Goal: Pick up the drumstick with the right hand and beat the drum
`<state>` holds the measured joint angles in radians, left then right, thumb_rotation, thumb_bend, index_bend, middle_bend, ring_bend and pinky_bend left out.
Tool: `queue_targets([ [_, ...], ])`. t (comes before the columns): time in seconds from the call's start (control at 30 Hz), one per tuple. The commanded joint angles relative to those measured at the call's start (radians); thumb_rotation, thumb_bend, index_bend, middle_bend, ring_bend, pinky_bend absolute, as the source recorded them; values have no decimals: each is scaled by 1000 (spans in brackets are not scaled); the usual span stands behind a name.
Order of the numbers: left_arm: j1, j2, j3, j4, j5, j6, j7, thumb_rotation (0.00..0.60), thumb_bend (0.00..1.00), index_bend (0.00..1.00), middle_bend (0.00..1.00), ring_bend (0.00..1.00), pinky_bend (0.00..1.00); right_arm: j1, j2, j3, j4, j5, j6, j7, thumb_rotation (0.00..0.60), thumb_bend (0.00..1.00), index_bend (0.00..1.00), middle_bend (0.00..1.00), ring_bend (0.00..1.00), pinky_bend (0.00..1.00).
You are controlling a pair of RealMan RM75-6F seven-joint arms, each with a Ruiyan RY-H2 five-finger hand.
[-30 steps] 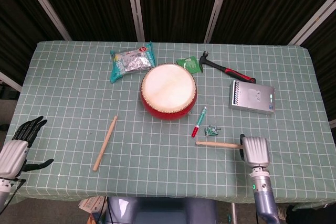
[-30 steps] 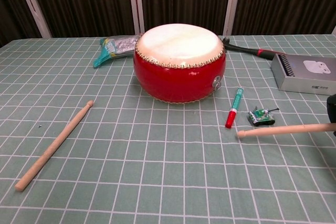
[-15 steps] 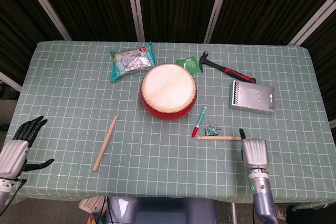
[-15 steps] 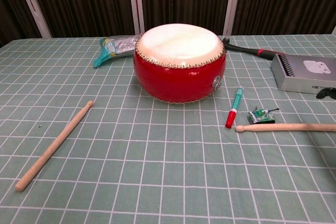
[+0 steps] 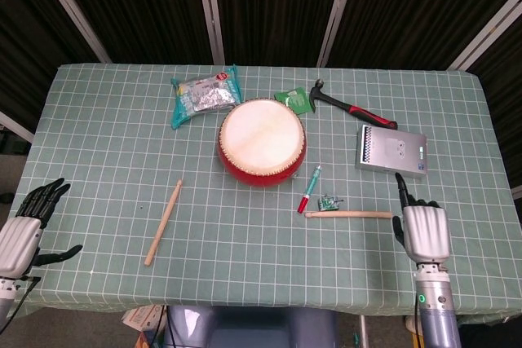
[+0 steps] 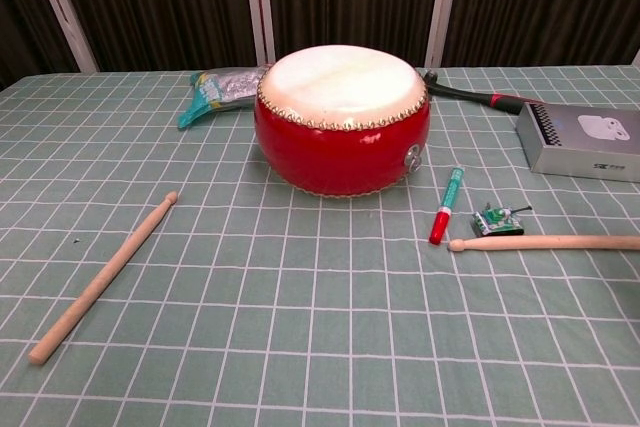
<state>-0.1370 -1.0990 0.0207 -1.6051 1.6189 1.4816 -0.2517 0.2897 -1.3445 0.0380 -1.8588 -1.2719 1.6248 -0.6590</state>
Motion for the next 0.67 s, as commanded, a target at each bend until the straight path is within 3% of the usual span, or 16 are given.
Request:
queue_targets([
  [0.03, 2, -5, -2, 7, 7, 11, 13, 600, 0, 0, 0, 0, 46, -74, 102, -1, -34, -104, 90, 150, 600, 322, 0, 137, 185, 197],
  [0.17, 9, -10, -2, 21, 14, 26, 45, 600, 0, 0, 0, 0, 46, -131, 146, -21, -14, -125, 120, 255, 600, 242, 0, 5, 54, 110],
  [0.43, 27, -20, -5, 48, 26, 66, 114, 600, 0, 0, 0, 0, 5, -210, 147, -74, 123, -188, 121, 437, 600, 208, 0, 0, 16, 69],
  [0.67, 35, -26, -5, 70, 37, 88, 104, 600, 0, 0, 0, 0, 1, -224, 140, -82, 169, -240, 108, 444, 600, 208, 0, 0, 16, 69],
])
